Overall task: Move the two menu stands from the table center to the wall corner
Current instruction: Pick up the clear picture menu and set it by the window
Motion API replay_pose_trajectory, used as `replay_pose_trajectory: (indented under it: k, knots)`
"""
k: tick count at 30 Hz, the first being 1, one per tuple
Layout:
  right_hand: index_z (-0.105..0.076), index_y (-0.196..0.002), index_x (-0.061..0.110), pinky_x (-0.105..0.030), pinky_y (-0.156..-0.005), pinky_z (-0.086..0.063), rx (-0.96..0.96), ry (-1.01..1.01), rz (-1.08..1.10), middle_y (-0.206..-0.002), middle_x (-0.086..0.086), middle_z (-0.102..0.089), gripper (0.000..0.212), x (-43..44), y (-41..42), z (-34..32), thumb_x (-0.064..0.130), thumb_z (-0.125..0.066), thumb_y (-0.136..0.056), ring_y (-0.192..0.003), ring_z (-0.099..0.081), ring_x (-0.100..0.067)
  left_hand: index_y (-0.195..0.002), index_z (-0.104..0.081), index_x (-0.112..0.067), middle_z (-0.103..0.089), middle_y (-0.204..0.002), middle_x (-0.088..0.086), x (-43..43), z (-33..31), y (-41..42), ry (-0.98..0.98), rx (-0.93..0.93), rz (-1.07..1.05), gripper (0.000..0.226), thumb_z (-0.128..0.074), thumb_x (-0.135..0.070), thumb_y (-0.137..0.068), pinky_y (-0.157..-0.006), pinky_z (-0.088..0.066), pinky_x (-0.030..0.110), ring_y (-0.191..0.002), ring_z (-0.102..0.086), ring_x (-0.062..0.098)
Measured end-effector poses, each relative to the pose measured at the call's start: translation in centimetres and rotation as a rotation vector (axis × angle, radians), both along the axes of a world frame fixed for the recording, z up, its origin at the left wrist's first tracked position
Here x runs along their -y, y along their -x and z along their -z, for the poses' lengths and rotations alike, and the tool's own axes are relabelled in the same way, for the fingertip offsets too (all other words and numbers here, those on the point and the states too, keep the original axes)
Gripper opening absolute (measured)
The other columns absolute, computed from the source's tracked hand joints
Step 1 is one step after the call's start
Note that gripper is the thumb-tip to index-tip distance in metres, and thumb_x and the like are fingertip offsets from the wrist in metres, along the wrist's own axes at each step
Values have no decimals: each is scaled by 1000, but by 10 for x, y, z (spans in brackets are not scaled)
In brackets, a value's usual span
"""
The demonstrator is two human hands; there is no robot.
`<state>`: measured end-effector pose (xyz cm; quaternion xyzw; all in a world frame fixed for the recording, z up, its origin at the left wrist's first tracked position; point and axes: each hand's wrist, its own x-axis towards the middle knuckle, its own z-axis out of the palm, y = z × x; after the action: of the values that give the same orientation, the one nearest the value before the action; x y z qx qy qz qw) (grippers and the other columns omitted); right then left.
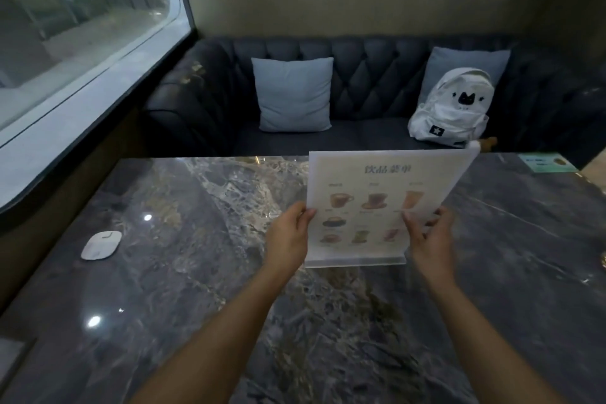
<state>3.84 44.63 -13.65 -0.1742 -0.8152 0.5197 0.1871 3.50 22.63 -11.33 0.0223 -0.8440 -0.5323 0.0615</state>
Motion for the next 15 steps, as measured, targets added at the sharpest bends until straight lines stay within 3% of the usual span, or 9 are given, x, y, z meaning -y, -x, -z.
replay_pose_trajectory:
  k: [5,15]
  knots:
    - [-32,-102,28,-43,-73,-51,-16,-15,-77,-98,3,-52,34,31,8,-3,44,-56,-83,-85,-56,-20,-80,-57,-7,-65,-83,16,32,-8,-6,5,-39,-88,24,-47,-25,-93,-77,-52,55,-79,-61,31]
    - [-31,-113,26,-38,-75,-46,-46,0,-277,-111,0,-54,45,148,39,-16,49,-55,-83,-88,-55,-22,-81,-58,-7,-66,-86,19,142,-21,-26,8,-98,-320,25,-47,-27,-93,-79,-51,58,-81,-62,34]
